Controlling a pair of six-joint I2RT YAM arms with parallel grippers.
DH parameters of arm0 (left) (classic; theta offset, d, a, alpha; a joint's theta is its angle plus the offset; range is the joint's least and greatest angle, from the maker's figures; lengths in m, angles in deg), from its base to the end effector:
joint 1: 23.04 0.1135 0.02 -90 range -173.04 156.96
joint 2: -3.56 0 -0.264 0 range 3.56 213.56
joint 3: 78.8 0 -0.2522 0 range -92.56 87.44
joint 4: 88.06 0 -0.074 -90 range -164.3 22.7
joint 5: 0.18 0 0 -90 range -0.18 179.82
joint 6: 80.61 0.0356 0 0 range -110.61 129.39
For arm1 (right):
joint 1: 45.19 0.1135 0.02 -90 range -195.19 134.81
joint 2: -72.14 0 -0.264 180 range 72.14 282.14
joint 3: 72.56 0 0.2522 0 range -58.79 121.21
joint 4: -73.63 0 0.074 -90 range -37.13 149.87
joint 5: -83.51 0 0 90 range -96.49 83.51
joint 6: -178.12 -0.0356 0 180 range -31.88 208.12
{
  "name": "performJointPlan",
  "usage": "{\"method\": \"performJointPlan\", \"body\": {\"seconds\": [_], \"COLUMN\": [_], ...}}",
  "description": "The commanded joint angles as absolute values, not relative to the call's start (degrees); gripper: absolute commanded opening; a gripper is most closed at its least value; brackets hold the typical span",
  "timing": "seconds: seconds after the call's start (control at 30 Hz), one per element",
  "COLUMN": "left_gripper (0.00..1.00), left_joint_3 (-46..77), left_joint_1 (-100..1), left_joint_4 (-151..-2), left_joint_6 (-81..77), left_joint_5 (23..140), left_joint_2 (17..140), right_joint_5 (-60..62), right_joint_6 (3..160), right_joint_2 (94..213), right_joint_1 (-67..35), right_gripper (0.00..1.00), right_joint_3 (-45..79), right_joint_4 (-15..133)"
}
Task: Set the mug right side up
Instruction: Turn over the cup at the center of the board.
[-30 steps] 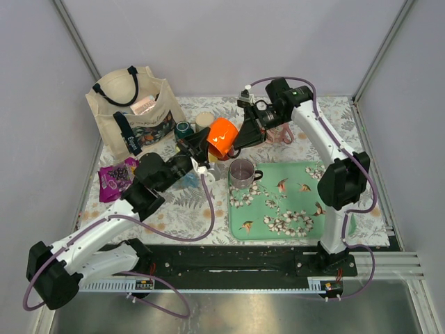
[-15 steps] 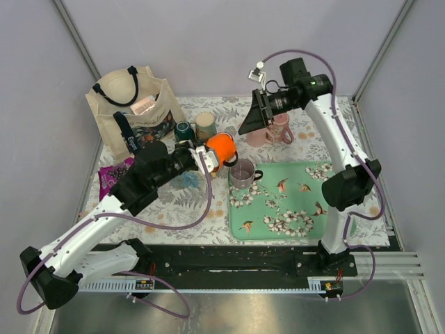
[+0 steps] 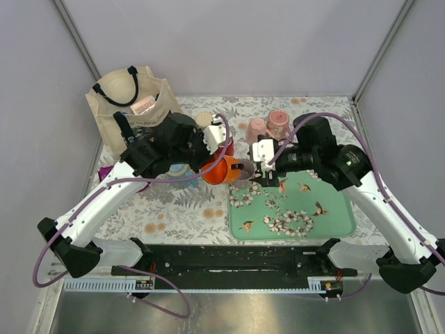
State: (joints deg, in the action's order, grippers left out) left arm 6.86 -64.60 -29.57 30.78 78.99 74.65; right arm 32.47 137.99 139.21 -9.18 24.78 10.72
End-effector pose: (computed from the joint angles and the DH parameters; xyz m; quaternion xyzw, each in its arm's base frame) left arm 0.1865 -0.1743 0.3999 0.4986 0.7313 -0.1627 0.4361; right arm 0.1653 0.1478 0.4289 -0.6806 0.4965 0.2358 0.4844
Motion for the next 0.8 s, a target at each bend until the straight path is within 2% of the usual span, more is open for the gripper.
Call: {"method": "performJointPlan", "body": {"seconds": [0.0,0.23,0.3,0.4,0.5,0.53,0.6,0.63,0.67,0.77], "left_gripper": [0.00,0.00,0.00,0.00,0.00,0.08,0.42,0.52,0.60,0.73], "left_joint_3": [0.3,-3.3,-3.8,-4.0,-4.1,-4.1,-4.3,-4.4,-4.4,-4.8], "left_joint_1": [-64.6,-64.5,-64.6,-64.5,-64.5,-64.5,-64.3,-64.2,-64.0,-62.4], "left_joint_4": [-27.5,-27.5,-27.5,-27.5,-28.1,-28.1,-28.2,-28.2,-28.2,-28.4], "left_joint_6": [25.7,25.5,24.9,24.0,22.1,21.5,20.8,20.5,19.9,18.4], "left_joint_5": [75.8,76.2,76.1,76.1,75.6,74.9,73.2,72.9,73.0,73.0], "left_joint_2": [76.2,79.7,80.0,80.5,80.6,80.6,80.6,80.5,80.5,79.9], "right_joint_5": [19.9,14.9,13.6,13.2,12.3,11.6,9.4,9.4,10.2,14.1], "right_joint_6": [146.7,144.9,146.0,146.0,145.4,145.2,143.5,142.5,141.6,138.1], "right_joint_2": [142.5,149.2,151.1,152.6,153.2,152.9,151.9,151.1,150.3,146.9], "right_joint_1": [-3.9,-0.5,0.8,1.6,1.5,1.6,1.4,1.0,-0.1,-5.6], "right_gripper": [0.75,0.63,0.57,0.37,0.06,0.01,0.00,0.00,0.00,0.00], "right_joint_3": [25.8,32.4,33.7,35.1,35.5,35.3,33.4,32.4,31.5,28.5], "right_joint_4": [13.1,10.4,8.9,7.0,6.3,6.3,7.8,8.7,9.3,10.5]}}
